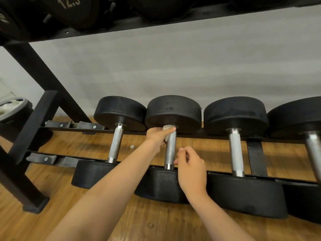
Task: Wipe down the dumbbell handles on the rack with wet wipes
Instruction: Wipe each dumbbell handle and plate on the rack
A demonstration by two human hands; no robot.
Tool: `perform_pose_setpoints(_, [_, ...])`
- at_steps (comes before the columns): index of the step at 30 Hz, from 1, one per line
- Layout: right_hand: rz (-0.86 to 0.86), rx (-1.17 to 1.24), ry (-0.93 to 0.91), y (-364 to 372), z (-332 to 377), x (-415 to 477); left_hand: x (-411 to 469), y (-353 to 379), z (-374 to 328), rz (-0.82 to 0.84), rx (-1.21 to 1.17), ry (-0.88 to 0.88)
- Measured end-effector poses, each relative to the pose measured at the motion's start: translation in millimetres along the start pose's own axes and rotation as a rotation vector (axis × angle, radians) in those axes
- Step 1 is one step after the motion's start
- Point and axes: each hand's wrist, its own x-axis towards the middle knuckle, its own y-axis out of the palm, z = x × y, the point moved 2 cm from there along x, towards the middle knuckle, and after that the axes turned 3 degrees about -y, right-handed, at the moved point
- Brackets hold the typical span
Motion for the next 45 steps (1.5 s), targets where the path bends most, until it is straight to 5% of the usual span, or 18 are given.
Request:
perform_pose_setpoints(9, [0.004,-0.015,-0.001,0,-1,0,-20,-14,0,0.121,-0.017,0.146])
perform_pose_setpoints(14, [-0.001,-0.005,0.002,0,-1,0,-11,1,2,-0.059,0.119,0.164])
perform_pose_setpoints(18, [-0.001,-0.001,0.005,0,-2,1,-7,11,-2,0.000,0.196,0.119])
perform_pose_setpoints(25, [-0.004,0.001,0.011,1,0,1,-3,-1,0,-0.173,0.242,0.293])
perform_pose_setpoints(30, [-0.012,0.008,0.024,0,1,0,-8,4,-2,-0.022,0.404,0.216])
perform_pose_setpoints(35, [-0.009,0.013,0.022,0,0,-1,-3,-9,-4,-0.135,0.445,0.376])
perform_pose_setpoints(40, [-0.010,0.010,0.025,0,0,0,-6,-2,-8,0.018,0.445,0.254])
perform_pose_setpoints(45, [-0.012,0.018,0.034,-1,1,-1,-4,-17,-7,-0.023,0.531,0.346])
